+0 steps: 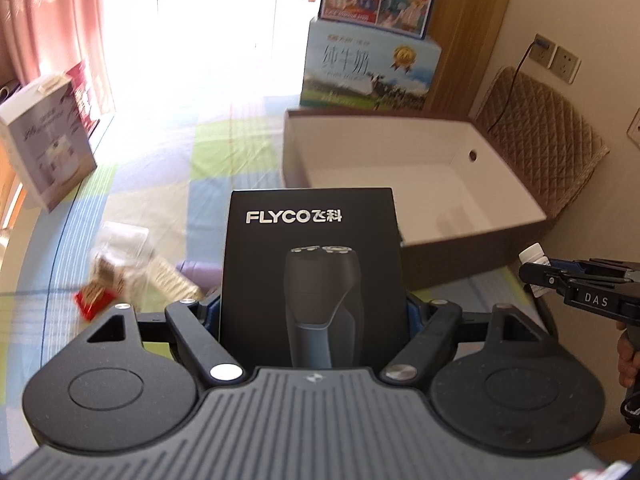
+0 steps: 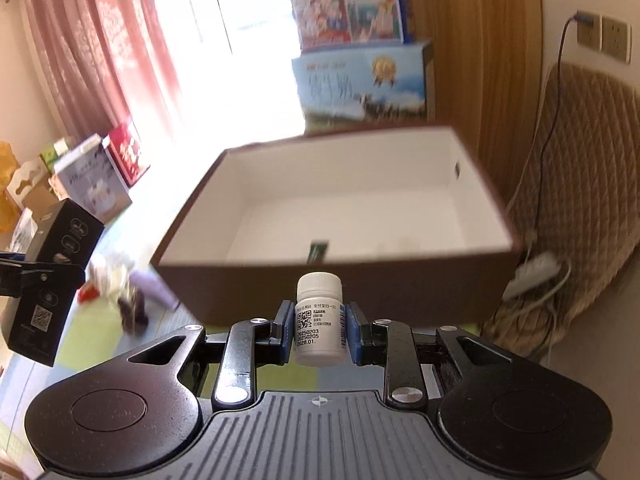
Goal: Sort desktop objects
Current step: 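Carry the FLYCO box and pill bottle over the cardboard box with both tools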
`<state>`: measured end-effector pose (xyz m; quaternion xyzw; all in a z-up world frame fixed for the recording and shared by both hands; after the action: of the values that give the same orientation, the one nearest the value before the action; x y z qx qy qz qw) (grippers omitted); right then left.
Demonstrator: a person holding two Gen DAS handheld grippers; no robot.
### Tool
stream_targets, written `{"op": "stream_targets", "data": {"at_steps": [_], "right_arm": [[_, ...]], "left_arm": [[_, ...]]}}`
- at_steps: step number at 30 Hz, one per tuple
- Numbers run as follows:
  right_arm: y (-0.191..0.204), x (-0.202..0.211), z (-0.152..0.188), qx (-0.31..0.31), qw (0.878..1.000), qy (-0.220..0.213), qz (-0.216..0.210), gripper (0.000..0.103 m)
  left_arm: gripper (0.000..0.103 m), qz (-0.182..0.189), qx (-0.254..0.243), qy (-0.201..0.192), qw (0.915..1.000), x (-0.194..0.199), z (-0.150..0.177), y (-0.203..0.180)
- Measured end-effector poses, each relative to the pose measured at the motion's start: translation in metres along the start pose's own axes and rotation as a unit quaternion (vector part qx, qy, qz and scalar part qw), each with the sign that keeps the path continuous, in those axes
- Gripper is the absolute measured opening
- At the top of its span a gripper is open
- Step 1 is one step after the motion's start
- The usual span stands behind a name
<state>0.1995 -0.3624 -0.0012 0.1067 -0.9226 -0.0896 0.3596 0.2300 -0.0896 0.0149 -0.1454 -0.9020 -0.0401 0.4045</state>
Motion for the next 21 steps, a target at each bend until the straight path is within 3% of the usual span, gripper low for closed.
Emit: {"op": "stream_targets", "data": {"at_steps": [10,21], "right_arm": [[-0.036,-0.018,-0.063,0.023,0.999,-0.033,0.009,0.024],[-0.057,-0.090,-0.092,0.010,1.000,0.017,-0.018,0.024]], "left_arm": [[0.076,0.019,-0.014,-0.028,0.9993,-0.037,-0.067,-0.043],[0.076,0.006,-0.031,0.026,0.9992,-0.121,-0.110,-0.080]]}}
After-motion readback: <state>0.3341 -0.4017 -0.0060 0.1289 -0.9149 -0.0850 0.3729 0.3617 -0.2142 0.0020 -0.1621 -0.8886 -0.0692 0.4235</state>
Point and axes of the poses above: each gripper's, at about its wrist camera, not at the fingertips, and x roughly against the way its jaws point, y to its left, z to its underside, the point moved 1 cm from there along -x, roughly the way its jaws point, and after that the axes turned 5 degrees about -z, right-handed, at the moved point
